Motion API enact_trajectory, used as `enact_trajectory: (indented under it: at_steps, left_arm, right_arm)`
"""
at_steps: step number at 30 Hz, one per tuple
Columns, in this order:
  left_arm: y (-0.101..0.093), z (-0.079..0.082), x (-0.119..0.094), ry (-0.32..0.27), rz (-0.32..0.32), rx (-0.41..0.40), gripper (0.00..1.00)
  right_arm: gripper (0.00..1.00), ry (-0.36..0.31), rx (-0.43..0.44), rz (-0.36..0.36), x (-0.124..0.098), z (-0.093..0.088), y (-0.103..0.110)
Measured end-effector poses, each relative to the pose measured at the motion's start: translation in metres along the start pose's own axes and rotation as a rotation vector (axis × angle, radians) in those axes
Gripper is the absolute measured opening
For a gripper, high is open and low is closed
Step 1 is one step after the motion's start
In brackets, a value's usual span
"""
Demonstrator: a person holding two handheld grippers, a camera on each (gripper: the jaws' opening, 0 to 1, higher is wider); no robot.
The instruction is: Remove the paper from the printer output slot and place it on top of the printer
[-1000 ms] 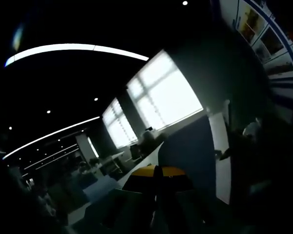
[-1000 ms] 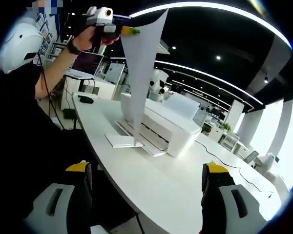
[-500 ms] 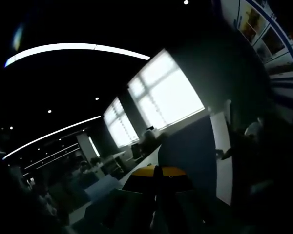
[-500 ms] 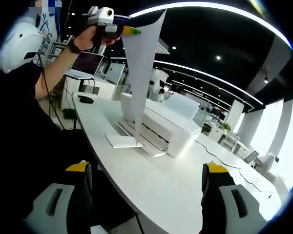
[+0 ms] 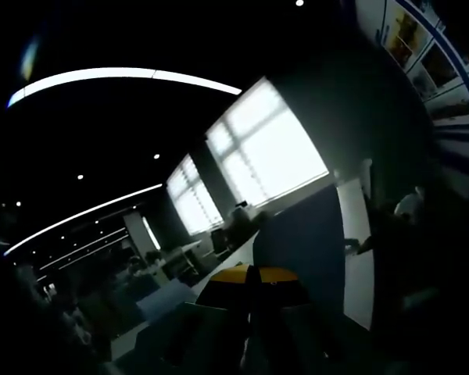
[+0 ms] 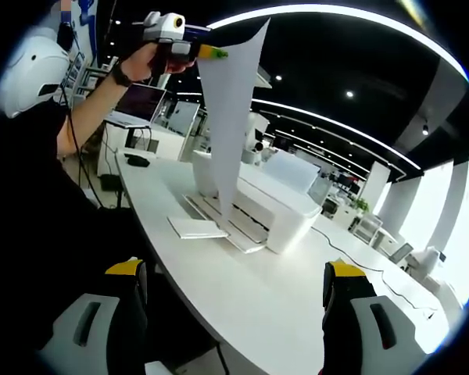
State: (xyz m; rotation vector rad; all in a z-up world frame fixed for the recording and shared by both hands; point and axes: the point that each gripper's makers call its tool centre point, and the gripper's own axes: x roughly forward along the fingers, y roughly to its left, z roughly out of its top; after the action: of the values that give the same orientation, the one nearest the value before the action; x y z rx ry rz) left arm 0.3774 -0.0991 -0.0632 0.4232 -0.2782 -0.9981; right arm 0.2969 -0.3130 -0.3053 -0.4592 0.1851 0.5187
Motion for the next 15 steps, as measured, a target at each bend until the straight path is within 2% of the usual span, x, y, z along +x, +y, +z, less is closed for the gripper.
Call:
enact_trajectory:
  at_steps: [15]
  left_arm:
    - [0.0004, -0.0045, 0.0008, 0.009, 0.003, -0.006, 0.06]
  right_arm:
    - [0.88, 0.002, 0.002, 0.003, 0.0002, -0.0017, 0.001]
